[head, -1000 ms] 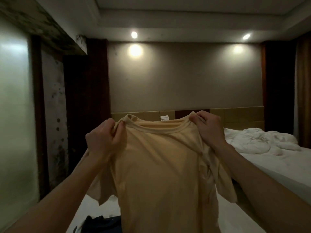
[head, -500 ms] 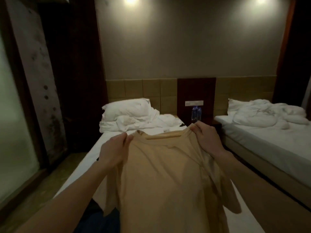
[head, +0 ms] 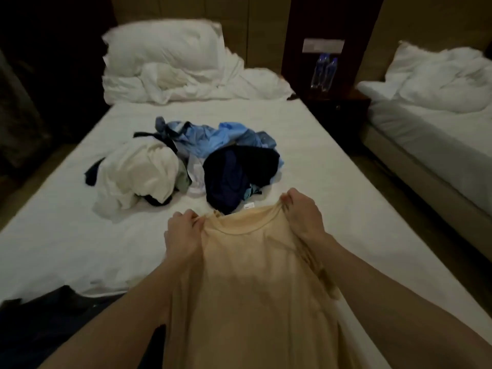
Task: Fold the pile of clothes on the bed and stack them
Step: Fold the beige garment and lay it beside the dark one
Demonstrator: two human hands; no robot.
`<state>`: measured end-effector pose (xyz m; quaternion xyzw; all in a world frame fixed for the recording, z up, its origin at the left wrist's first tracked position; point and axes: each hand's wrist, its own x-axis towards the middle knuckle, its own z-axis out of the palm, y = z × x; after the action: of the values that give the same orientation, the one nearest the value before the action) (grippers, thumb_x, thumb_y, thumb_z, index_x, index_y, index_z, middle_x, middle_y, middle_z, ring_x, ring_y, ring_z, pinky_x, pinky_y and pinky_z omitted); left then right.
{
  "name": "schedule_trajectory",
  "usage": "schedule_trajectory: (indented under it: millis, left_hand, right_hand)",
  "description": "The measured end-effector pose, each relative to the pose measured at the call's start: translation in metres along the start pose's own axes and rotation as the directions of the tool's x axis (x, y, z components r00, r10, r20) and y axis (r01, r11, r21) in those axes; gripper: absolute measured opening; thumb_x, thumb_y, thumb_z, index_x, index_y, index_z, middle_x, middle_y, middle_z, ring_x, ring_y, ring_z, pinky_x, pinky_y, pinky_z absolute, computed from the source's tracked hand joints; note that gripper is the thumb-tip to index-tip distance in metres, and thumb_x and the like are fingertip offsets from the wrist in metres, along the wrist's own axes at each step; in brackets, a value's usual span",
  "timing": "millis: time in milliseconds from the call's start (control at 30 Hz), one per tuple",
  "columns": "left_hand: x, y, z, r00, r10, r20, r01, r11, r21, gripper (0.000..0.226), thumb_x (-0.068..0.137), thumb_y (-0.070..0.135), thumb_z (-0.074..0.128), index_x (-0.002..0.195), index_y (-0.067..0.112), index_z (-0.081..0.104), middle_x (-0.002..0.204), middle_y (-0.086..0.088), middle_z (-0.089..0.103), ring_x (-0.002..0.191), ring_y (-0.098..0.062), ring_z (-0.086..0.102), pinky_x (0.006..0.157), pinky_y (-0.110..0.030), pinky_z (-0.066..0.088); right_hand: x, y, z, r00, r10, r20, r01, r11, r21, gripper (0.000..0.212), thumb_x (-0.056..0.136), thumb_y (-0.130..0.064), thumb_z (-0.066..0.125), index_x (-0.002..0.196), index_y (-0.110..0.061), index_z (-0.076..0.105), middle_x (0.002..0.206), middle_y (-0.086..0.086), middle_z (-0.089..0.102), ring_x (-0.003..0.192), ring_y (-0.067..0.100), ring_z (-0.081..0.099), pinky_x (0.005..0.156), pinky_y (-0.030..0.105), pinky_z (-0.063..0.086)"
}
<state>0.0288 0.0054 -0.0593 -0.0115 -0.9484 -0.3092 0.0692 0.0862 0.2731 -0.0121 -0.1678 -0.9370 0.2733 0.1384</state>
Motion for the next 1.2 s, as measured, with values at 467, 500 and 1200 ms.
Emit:
schedule_trajectory:
  millis: [467,500,1200]
  left_hand:
    - [-0.005,-0.035,0.003,0.995,-0.089,0.054,0.090,0.996,-0.017,0.042,0.100,0.042,0.037,0.114,0.012,0.063,0.110,-0.008,0.062,0.102,-0.027,0.057,0.094,-0.047,0.047]
    - [-0.010,-0.037,-0.008,0.992,-0.096,0.077,0.089,0.991,0.099,0.040,0.101,0.038,0.037,0.116,0.010,0.061,0.114,-0.010,0.060,0.106,-0.030,0.056,0.094,-0.045,0.045]
    - [-0.059,0.055,-0.063,0.907,-0.315,0.279,0.414,0.786,-0.459,0.045,0.079,0.039,0.080,0.108,0.011,0.059,0.101,-0.010,0.067,0.089,-0.026,0.067,0.064,-0.033,0.055]
  right_hand:
    - [-0.002,0.052,0.054,0.994,0.071,0.078,-0.047,0.959,-0.278,0.046,0.101,-0.052,0.033,0.112,-0.014,0.056,0.113,0.007,0.056,0.105,0.028,0.050,0.090,0.045,0.043]
    - [-0.007,0.052,0.043,0.986,0.128,0.107,-0.094,0.956,-0.277,0.050,0.101,-0.054,0.029,0.114,-0.014,0.055,0.115,0.007,0.055,0.107,0.029,0.049,0.092,0.046,0.042]
    - [-0.075,0.083,-0.053,0.883,0.399,0.247,-0.466,0.805,0.367,0.043,0.095,-0.038,0.055,0.101,0.003,0.066,0.100,0.020,0.067,0.091,0.034,0.063,0.069,0.038,0.049]
